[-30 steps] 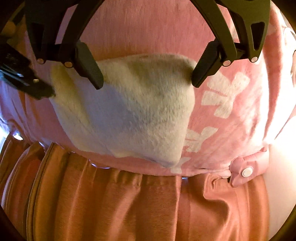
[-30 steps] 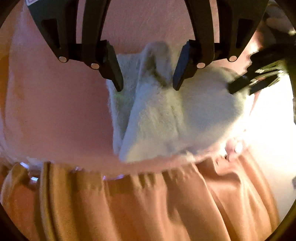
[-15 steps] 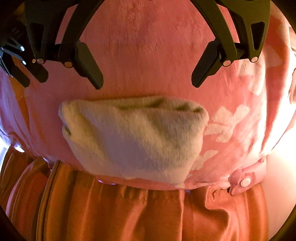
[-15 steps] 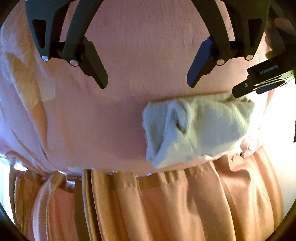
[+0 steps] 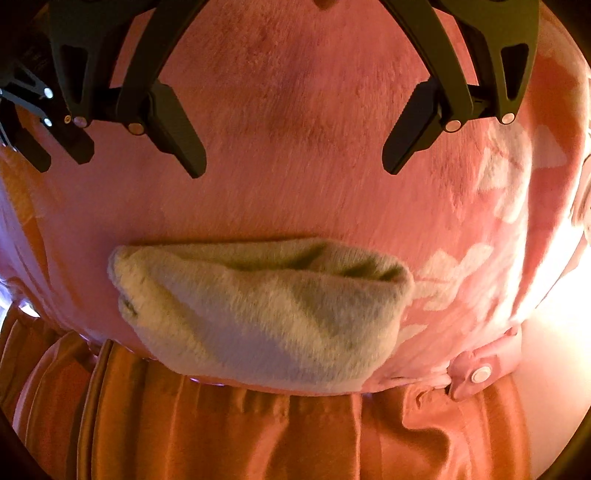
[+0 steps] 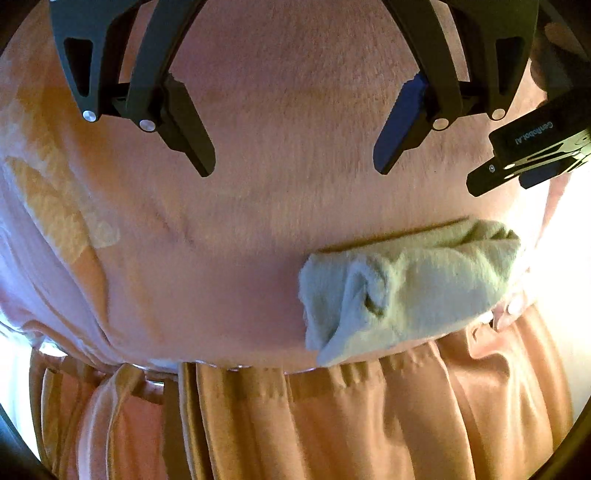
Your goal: Fold small clothes
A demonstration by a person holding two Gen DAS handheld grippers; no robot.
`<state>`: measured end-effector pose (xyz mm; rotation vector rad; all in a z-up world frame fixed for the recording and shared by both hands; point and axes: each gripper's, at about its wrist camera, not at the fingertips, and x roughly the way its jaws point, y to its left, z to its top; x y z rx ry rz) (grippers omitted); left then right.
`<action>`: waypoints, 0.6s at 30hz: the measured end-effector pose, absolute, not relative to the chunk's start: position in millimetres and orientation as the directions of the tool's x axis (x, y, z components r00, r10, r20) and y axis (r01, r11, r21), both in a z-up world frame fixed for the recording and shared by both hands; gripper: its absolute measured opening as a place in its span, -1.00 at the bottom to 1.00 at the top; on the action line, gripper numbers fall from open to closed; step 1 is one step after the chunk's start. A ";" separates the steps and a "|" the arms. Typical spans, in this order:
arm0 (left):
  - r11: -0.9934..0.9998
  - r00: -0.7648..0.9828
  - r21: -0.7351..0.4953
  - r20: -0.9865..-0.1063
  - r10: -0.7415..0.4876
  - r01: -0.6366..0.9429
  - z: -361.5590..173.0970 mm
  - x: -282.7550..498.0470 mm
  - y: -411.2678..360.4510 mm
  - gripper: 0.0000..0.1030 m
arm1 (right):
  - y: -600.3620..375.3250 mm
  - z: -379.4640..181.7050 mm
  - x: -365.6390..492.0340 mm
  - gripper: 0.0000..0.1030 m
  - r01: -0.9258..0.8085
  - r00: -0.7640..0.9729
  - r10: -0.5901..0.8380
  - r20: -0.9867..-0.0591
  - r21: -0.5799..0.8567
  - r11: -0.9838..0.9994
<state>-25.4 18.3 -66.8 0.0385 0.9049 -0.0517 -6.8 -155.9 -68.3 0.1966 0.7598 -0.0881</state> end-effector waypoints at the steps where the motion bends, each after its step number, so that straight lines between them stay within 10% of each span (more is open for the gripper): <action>1: 0.998 0.617 0.011 -0.787 -0.029 0.061 -68.4 -26.6 18.8 0.82 | -154.0 -69.6 -7.0 0.66 0.145 0.721 -0.006 -0.693 0.143 0.979; 18: 0.999 0.634 0.042 -0.773 0.029 0.006 -84.2 -49.8 22.8 0.82 | -131.7 -78.0 -13.4 0.69 0.112 0.723 -0.007 -0.691 0.108 0.988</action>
